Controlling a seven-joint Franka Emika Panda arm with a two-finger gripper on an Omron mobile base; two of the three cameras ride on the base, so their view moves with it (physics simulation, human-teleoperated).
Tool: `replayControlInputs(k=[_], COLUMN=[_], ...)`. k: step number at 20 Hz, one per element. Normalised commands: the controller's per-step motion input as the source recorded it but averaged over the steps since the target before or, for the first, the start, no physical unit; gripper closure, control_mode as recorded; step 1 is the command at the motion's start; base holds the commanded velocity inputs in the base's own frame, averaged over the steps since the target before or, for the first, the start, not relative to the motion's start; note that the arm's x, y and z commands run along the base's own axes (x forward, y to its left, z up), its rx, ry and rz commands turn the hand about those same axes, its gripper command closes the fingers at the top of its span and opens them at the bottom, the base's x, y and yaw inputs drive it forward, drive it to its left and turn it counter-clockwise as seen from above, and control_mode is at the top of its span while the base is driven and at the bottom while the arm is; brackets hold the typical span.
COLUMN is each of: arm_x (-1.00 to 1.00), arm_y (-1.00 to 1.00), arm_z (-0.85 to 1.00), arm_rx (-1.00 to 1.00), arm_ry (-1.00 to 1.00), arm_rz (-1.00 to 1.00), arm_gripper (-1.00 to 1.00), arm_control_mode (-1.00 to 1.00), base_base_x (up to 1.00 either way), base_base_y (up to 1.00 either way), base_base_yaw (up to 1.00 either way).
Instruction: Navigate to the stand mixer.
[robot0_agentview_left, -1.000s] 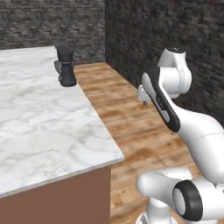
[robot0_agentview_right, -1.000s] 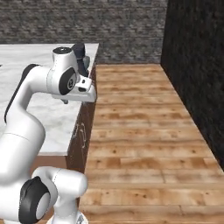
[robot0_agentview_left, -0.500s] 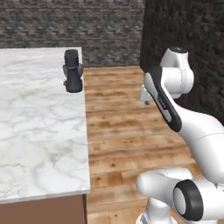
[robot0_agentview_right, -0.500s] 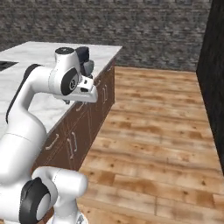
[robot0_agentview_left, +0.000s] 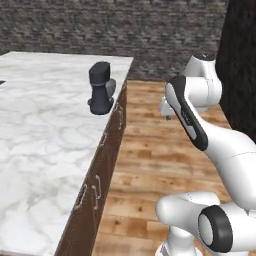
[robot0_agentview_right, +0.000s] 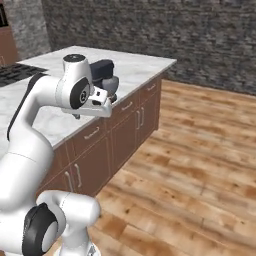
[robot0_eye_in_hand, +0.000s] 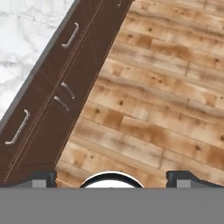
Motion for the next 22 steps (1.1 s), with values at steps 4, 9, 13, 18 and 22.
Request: replayControlInputs(k=[4,9,13,18,22], arm_x=[0.0,0.0,0.0,0.0,0.0], arm_y=[0.0,0.0,0.0,0.0,0.0], arm_z=[0.0,0.0,0.0,0.0,0.0], arm_rx=[0.0,0.0,0.0,0.0,0.0], arm_ry=[0.0,0.0,0.0,0.0,0.0], arm_rz=[0.0,0.0,0.0,0.0,0.0], arm_gripper=[-1.0,-1.0,-1.0,-1.0,-1.0], arm_control_mode=[1.0,1.0,1.0,1.0,1.0], base_base_x=[0.67,0.67,0.67,0.64,0.56], base_base_y=[-0.81,-0.81,-0.8,-0.82,-0.83], base_base_yaw=[0.49,0.49,0.49,0.48,0.5])
